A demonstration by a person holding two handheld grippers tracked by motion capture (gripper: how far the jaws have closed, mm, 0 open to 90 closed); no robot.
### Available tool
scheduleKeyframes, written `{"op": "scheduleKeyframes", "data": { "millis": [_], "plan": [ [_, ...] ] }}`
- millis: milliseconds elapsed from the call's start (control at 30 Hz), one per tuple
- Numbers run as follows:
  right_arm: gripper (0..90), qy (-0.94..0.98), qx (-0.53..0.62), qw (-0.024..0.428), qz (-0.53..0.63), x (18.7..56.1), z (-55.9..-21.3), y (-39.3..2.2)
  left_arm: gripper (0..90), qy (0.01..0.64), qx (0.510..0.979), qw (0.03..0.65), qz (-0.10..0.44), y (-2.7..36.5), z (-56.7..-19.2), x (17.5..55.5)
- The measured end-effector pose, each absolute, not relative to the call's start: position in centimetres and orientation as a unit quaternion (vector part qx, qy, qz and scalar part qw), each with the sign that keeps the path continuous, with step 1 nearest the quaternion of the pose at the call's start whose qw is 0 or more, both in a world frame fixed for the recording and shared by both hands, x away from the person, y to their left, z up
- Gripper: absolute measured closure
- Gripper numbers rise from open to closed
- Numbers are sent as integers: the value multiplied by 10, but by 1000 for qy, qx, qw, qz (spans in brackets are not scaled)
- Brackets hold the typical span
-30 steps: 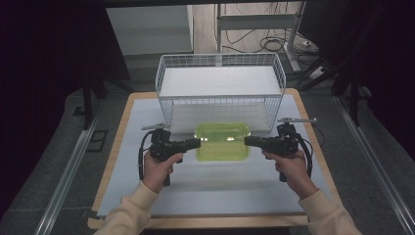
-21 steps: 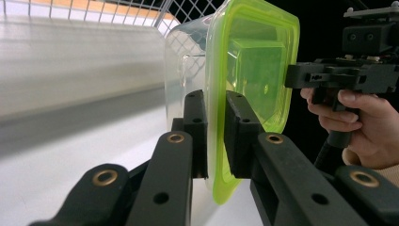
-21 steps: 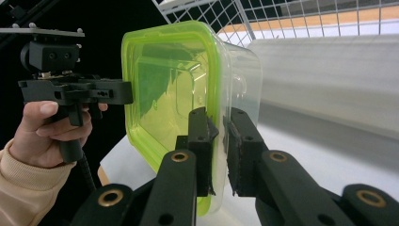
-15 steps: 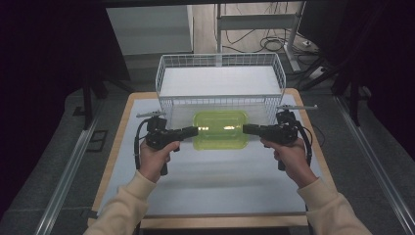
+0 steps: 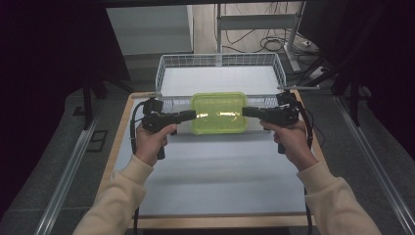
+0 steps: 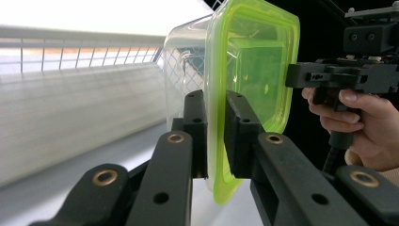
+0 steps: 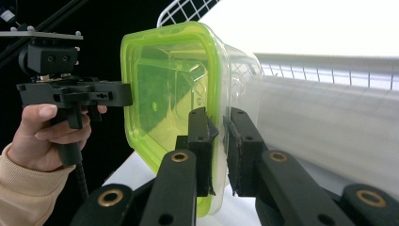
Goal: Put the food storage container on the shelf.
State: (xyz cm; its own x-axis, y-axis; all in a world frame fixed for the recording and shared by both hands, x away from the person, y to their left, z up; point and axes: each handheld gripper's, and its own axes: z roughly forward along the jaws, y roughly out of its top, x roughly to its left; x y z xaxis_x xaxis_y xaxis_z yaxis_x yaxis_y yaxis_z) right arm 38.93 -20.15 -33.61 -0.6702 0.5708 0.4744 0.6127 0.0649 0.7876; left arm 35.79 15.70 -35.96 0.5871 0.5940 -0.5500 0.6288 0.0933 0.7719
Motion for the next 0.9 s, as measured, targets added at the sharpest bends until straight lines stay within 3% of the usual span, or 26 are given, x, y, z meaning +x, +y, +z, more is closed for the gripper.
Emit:
{"op": "scheduleKeyframes", "data": {
  "millis": [900],
  "plan": [
    [812, -717, -428, 27, -549, 460, -291, -195, 808, 479, 653, 586, -35, 162, -319, 430]
  ]
}}
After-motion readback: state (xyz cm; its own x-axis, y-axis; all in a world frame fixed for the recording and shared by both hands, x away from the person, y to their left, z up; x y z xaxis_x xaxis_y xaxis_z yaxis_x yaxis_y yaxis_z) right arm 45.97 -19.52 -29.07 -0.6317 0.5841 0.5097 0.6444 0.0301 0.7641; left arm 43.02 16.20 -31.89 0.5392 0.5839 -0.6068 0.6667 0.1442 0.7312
